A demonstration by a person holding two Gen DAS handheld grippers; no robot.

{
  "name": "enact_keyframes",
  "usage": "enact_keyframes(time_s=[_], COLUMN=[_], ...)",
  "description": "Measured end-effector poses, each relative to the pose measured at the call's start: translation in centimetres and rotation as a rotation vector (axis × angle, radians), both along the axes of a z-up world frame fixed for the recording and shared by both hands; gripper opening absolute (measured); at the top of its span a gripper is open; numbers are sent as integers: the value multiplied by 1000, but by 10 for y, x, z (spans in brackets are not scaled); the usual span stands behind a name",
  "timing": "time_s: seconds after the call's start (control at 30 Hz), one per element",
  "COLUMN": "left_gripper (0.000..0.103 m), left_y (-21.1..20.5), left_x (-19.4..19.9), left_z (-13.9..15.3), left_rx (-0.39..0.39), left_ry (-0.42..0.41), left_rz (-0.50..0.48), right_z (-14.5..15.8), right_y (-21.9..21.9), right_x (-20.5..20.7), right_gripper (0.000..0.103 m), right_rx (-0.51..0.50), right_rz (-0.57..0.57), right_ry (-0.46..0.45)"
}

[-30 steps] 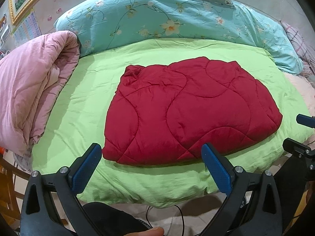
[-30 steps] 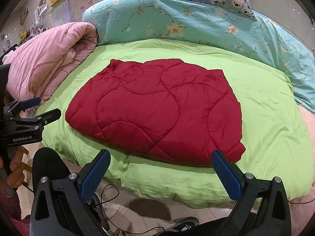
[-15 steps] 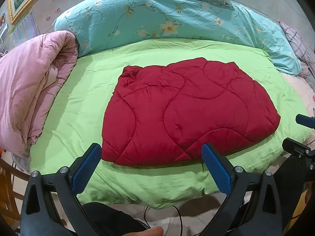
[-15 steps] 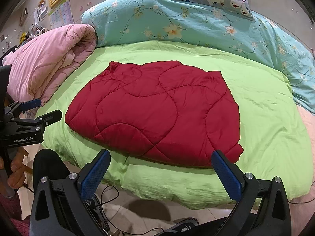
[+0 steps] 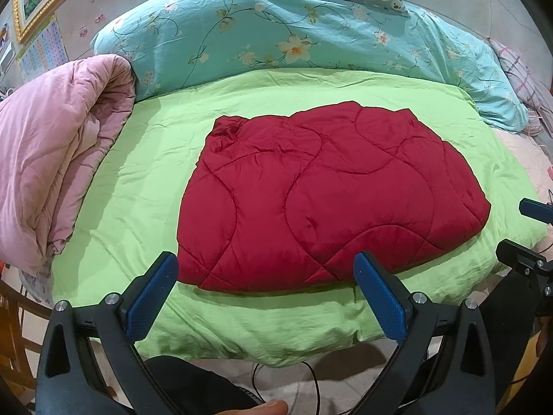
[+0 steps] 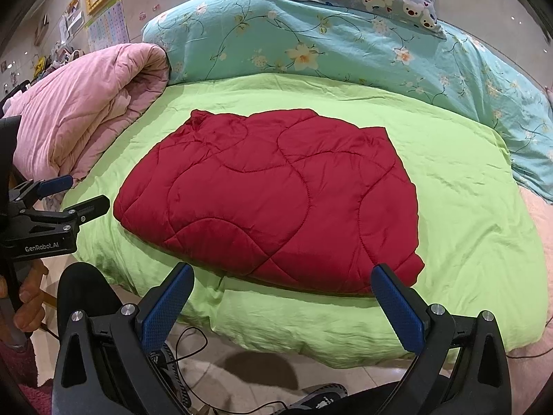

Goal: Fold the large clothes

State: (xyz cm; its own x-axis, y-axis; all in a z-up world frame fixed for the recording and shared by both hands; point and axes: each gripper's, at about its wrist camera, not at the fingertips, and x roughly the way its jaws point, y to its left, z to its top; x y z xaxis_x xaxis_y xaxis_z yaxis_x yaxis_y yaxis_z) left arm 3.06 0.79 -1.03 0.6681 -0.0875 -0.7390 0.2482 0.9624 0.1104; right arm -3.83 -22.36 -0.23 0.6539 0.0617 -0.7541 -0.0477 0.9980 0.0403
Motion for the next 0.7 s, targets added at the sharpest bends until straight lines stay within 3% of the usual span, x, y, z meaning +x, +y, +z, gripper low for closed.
enact_keyframes(time_s=[0.7], left_gripper=[102], left_y=[-1], left_x=[3], left_z=[-2], left_rx=[-6], left_ry=[11], left_rz=[-5], right_z=[-1], right_y=[0], right_x=[1], right_gripper=[103], right_rx=[-7], right_rz=[1], right_ry=[7])
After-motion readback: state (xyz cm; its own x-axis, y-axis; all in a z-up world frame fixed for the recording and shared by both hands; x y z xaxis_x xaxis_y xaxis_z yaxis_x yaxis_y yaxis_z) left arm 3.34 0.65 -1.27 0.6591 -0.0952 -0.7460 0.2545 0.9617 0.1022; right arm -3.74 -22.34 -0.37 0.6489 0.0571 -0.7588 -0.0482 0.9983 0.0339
